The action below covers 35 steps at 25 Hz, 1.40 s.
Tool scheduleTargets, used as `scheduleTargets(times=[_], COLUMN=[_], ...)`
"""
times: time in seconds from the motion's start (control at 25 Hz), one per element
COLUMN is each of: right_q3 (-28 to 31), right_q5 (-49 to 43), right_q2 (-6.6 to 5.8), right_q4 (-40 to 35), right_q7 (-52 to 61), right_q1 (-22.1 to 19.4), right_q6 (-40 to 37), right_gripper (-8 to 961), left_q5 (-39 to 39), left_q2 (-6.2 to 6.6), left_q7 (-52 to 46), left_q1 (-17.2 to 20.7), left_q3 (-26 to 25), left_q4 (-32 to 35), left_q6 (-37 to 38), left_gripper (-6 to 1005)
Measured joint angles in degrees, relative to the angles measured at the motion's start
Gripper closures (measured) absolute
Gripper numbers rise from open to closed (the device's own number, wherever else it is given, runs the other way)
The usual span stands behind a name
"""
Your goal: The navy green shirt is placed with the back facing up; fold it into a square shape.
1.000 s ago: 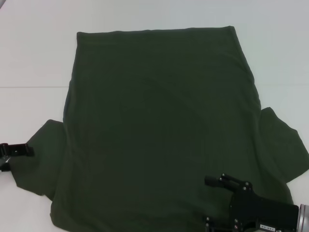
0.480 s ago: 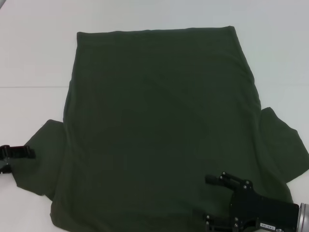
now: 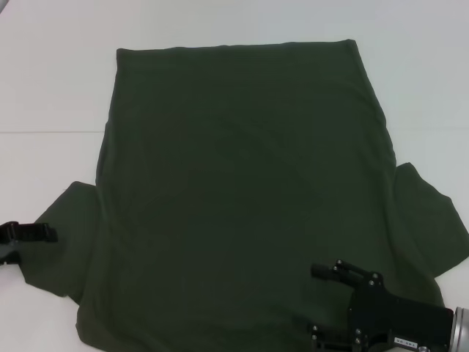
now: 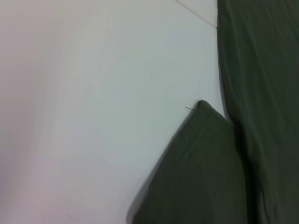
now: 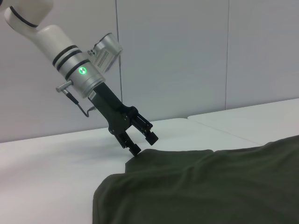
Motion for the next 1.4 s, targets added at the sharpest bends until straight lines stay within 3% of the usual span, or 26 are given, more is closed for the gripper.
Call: scheduleTargets(times=[1.4], right_q3=[0.00], right_q5=[-0.01], right_q2=[0.00], right_q4=[-0.09], right_q7=[0.00], right_q1=[0.07], right_q6=[0.00], right_gripper=[37], left_q5=[2.28], left_q2=[-0.01], left_q7=[-1.09], left_q1=[-0.39], left_q3=[0.26], left_q4=[0.08], left_q6=[-0.49], left_gripper=[137])
